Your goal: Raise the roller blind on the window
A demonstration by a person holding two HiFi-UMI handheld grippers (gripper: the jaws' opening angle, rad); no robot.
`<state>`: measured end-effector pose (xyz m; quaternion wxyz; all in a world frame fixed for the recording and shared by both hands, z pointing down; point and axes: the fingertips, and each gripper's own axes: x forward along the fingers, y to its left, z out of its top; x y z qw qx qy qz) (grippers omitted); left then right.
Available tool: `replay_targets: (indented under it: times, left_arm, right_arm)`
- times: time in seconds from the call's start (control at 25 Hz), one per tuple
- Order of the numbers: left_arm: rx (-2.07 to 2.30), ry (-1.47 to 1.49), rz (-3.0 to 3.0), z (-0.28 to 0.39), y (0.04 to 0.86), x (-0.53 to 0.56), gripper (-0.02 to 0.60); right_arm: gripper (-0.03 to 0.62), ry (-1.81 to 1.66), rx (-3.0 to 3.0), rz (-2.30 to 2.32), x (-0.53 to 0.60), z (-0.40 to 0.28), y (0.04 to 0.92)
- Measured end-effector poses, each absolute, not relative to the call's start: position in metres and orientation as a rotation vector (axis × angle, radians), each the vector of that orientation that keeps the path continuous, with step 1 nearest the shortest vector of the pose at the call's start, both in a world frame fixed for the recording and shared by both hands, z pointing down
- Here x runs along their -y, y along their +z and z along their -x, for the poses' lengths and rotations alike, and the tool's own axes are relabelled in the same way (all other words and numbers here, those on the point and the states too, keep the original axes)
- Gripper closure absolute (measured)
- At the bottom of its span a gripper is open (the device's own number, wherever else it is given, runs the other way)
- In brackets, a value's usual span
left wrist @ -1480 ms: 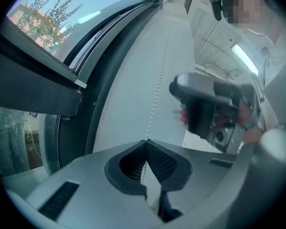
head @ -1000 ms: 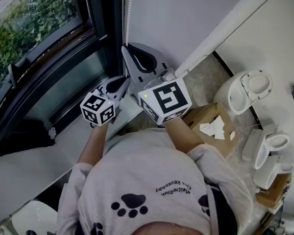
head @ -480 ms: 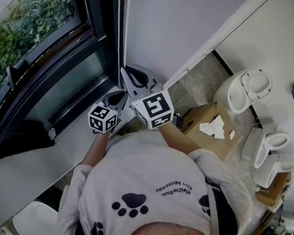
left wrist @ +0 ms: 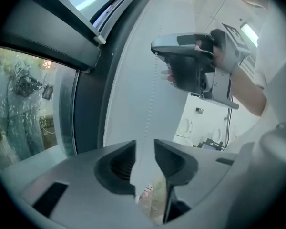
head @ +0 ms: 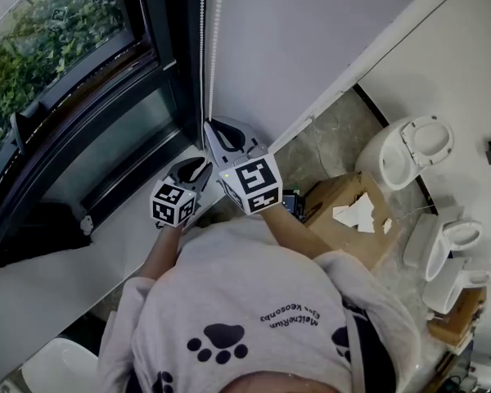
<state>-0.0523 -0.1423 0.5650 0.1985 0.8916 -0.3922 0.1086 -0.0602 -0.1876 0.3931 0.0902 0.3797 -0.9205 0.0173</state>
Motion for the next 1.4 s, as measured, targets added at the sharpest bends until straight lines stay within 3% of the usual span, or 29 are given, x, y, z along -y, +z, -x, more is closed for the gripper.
replay_targets:
  times: [0.04, 0.08, 0.32, 0.68, 0.76, 0.88, 1.0, 1.12, 1.2, 1.4]
  left_arm:
    - [1.104, 0.279, -2.497, 0.054, 0.559, 0.143, 0.423]
    - [1.121, 0.237, -2.500, 0.056, 0.551, 0.144, 0.397]
    - [1.296, -0.017, -2.591, 0.079, 0.460, 0.154, 0.397]
    - [1.522, -0.107, -2.708, 0.082, 0.363, 0.145, 0.574]
    - [1.538, -0.097, -2.701, 0.080, 0.359, 0.144, 0.574]
    - [1.593, -0.078, -2.676, 0.083, 0.353, 0.141, 0.574]
    - [1.708, -0.104, -2.636, 0.091, 0.339, 0.139, 0.574]
    - [1.802, -0.137, -2.586, 0.096, 0.327, 0.134, 0.574]
    - [1.841, -0.137, -2.565, 0.096, 0.326, 0.130, 0.574]
    - [1.858, -0.083, -2.571, 0.086, 0.336, 0.127, 0.574]
  right_arm:
    - [0.585, 0.052, 2.737, -1.131, 0.188, 0.060, 0.393]
    - [0.585, 0.053, 2.737, -1.133, 0.188, 0.060, 0.393]
    - [0.585, 0.013, 2.742, -1.152, 0.188, 0.060, 0.391]
    - [0.582, -0.094, 2.756, -1.168, 0.185, 0.062, 0.381]
    - [0.577, -0.150, 2.770, -1.206, 0.181, 0.059, 0.369]
    - [0.507, -0.273, 2.804, -1.317, 0.171, 0.047, 0.342]
    - [0.500, -0.281, 2.849, -1.445, 0.156, 0.028, 0.313]
    - [0.512, -0.291, 2.791, -1.579, 0.144, 0.004, 0.298]
    - [0.569, -0.285, 2.742, -1.625, 0.140, -0.009, 0.299]
    - [0.585, -0.204, 2.746, -1.577, 0.138, -0.014, 0.312]
